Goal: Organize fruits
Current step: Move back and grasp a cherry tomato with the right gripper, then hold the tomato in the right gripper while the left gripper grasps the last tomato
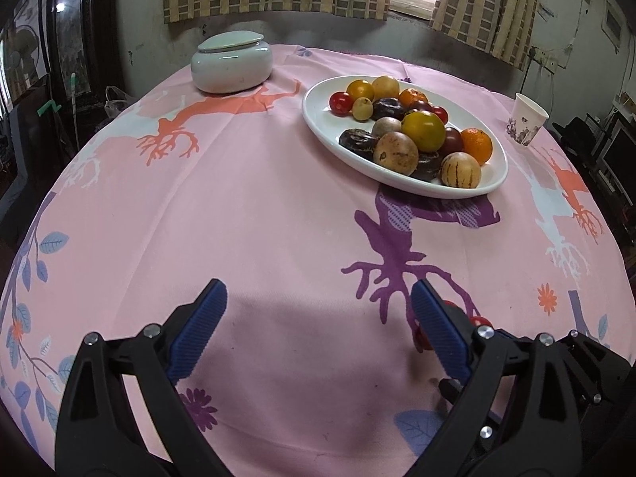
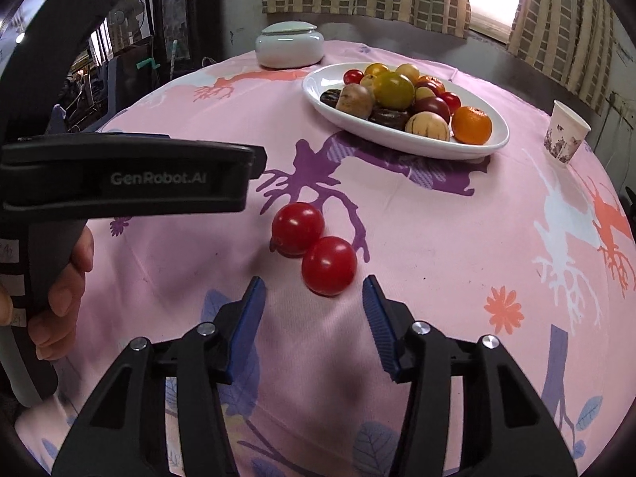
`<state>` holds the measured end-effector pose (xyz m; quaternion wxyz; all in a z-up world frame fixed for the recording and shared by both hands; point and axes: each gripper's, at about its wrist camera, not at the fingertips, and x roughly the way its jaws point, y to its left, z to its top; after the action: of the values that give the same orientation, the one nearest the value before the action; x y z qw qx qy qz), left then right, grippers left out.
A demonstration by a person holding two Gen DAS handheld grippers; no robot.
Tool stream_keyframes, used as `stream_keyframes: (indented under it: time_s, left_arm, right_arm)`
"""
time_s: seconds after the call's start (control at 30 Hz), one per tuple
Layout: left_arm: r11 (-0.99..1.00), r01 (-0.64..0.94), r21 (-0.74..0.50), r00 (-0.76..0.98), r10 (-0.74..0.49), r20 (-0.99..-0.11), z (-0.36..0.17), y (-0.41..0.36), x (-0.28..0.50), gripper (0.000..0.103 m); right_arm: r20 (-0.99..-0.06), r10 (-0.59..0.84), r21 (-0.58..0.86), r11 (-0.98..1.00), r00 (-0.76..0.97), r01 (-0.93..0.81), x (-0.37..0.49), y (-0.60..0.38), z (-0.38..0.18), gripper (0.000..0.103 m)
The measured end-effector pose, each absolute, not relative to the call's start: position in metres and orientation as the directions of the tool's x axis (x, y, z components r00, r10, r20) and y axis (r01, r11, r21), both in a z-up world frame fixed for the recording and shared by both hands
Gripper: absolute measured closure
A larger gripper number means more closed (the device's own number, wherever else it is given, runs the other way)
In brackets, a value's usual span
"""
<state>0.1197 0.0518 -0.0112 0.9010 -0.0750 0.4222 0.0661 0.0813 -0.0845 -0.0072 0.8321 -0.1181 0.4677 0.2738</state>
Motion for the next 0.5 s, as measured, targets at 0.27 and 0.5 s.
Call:
stream_keyframes:
  time_s: [0.27, 0.5]
  left_arm:
    - [0.973, -0.198, -0.117, 0.62, 0.032, -0.784, -0.014, 0.06, 0.122, 0.007]
    - [0.975, -0.189, -0.118, 0.612, 0.023, -0.791, -0.017, 0.059, 0.124, 0.007]
  right_arm:
    - [-0.854, 0.296, 0.039, 0.857, 0.428, -0.514, 0.1, -0.079, -0.011, 0.057]
    - [-0.851, 0.276, -0.002, 0.85, 0.448, -0.527, 0.097, -0.074, -0.009, 0.075]
